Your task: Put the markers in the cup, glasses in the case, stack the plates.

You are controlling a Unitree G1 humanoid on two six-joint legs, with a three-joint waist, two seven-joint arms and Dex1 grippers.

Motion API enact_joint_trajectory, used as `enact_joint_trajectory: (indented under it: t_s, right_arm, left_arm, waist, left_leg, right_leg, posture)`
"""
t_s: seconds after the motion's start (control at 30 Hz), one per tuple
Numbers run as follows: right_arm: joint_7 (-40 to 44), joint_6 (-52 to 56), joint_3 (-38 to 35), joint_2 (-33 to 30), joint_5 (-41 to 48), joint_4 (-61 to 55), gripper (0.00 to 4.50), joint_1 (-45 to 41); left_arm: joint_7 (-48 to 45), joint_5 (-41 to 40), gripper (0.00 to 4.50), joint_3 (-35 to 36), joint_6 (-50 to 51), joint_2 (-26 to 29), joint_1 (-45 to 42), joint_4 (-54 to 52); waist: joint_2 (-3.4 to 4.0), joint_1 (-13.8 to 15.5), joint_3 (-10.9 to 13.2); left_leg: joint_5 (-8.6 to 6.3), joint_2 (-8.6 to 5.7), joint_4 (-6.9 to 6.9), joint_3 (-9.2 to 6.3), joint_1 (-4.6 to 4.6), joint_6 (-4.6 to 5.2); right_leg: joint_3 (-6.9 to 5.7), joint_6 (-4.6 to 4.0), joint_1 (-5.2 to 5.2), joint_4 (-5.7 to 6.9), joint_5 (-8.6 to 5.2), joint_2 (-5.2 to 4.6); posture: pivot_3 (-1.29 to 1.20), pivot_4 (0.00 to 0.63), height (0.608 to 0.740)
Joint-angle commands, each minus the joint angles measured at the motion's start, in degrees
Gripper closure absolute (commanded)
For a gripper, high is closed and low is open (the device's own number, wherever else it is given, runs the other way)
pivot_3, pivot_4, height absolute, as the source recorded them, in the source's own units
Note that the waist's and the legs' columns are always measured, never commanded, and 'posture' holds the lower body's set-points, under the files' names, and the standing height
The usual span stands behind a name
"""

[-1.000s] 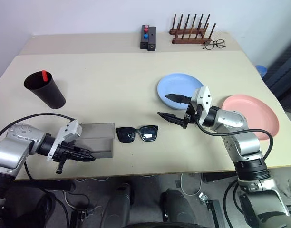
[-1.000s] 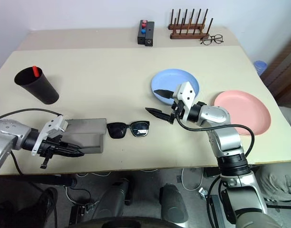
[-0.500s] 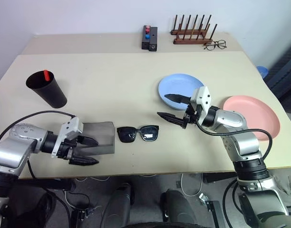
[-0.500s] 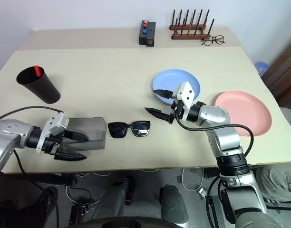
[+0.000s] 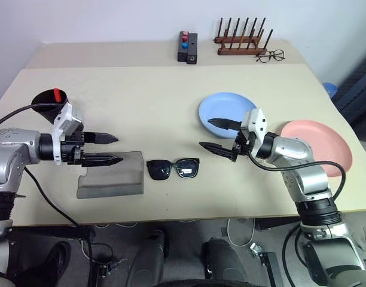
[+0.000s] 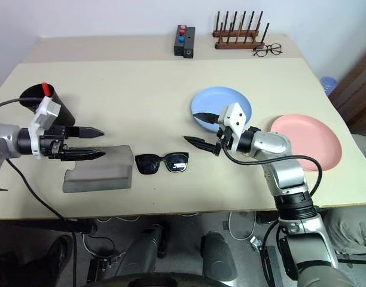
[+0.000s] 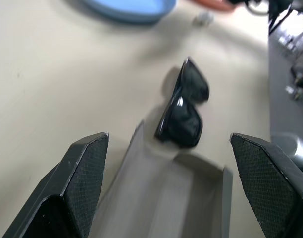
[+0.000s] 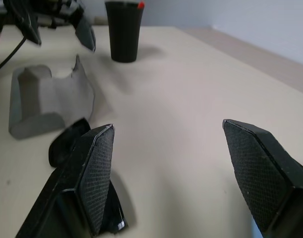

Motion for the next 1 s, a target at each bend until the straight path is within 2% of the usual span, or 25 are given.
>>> enact_joint_trajectory:
  t_s: [0.03, 0.17, 0.3, 0.37, 0.53, 0.63, 0.73, 0.83, 1.0]
  right_arm:
    - [0.9, -0.9, -2.2, -1.0, 1.2, -0.7, 0.94, -1.5]
    - [1.9, -0.3, -2.5, -1.6, 1.6, -1.5, 0.94, -0.1]
    - [6.2, 0.7, -3.8, -6.6, 2.6, -3.1, 0.94, 3.7]
    - [7.2, 0.3, -4.7, -9.0, 2.5, -3.2, 0.94, 5.0]
    - [5.5, 0.3, -5.9, -10.0, 2.6, -4.3, 0.94, 6.6]
    - [4.1, 0.1, -5.4, -9.1, 2.1, -5.2, 0.94, 7.4]
    - [2.8, 0.2, -5.5, -8.5, 2.1, -5.9, 0.94, 7.9]
    - [1.9, -0.2, -5.5, -8.2, 1.7, -5.5, 0.94, 7.7]
    - [1.3, -0.8, -5.2, -8.0, 1.5, -4.7, 0.94, 7.0]
  left_arm:
    - [2.2, -0.9, 0.45, -1.3, 1.4, -2.6, -4.3, -2.4]
    - [2.2, 0.6, 0.45, -7.4, 1.1, -6.9, -6.5, -6.5]
    - [2.2, 8.6, 0.45, -18.6, -5.0, -12.0, -8.0, -7.4]
    - [3.3, 12.1, 0.45, -21.6, -7.2, -13.8, -9.4, -5.4]
    - [8.8, 20.5, 0.45, -26.4, -10.7, -19.0, -14.3, 2.3]
    - [10.6, 21.4, 0.45, -26.3, -10.4, -22.1, -15.7, 5.6]
    - [10.0, 23.2, 0.45, -27.6, -10.9, -22.9, -16.0, 6.7]
    - [9.7, 25.0, 1.28, -29.1, -10.9, -23.5, -15.9, 7.3]
    - [8.0, 26.9, 3.70, -30.9, -10.4, -22.6, -14.7, 6.2]
  waist:
    - [-0.03, 0.0, 0.0]
    - [-0.03, -0.2, 0.0]
    - [-0.03, 0.2, 0.0]
    - [-0.03, 0.0, 0.0]
    - [-0.03, -0.2, 0.0]
    - [-0.03, -0.2, 0.0]
    - [-0.03, -0.2, 0.0]
    - [-0.03, -0.1, 0.0]
    - [-0.03, 0.0, 0.0]
  left_leg:
    - [0.00, 0.00, 0.05, -0.03, 0.00, 0.00]
    - [0.00, 0.00, 0.05, -0.01, 0.01, 0.00]
    - [-0.01, -0.03, 0.10, -0.01, 0.01, 0.03]
    - [-0.02, -0.04, 0.14, 0.03, 0.01, 0.06]
    - [-0.02, 0.01, 0.16, -0.01, 0.04, 0.06]
    - [-0.03, -0.01, 0.16, 0.01, 0.03, 0.07]
    - [-0.04, -0.02, 0.16, 0.00, 0.02, 0.09]
    - [-0.03, -0.02, 0.18, 0.00, 0.02, 0.09]
    - [-0.03, -0.02, 0.24, -0.04, 0.06, 0.09]
  right_leg:
    - [-0.06, 0.00, 0.05, 0.00, 0.00, 0.01]
    - [-0.03, 0.01, 0.07, 0.01, 0.01, 0.02]
    - [-0.06, 0.02, 0.16, -0.02, 0.00, 0.02]
    - [-0.03, 0.04, 0.18, -0.02, 0.01, 0.01]
    - [-0.03, 0.04, 0.17, 0.02, 0.01, 0.07]
    - [-0.01, 0.05, 0.17, 0.01, 0.01, 0.05]
    - [-0.03, 0.06, 0.16, -0.01, 0.00, 0.05]
    - [-0.03, 0.06, 0.18, 0.00, 0.01, 0.05]
    - [-0.05, 0.06, 0.28, 0.00, 0.01, 0.05]
  posture:
    - [0.00, 0.150, 0.735]
    - [0.00, 0.150, 0.735]
    - [0.00, 0.150, 0.735]
    - [0.00, 0.150, 0.735]
    - [0.00, 0.150, 0.735]
    - [0.00, 0.150, 0.735]
    - [0.00, 0.150, 0.735]
    - [0.00, 0.150, 0.735]
    - [0.00, 0.150, 0.735]
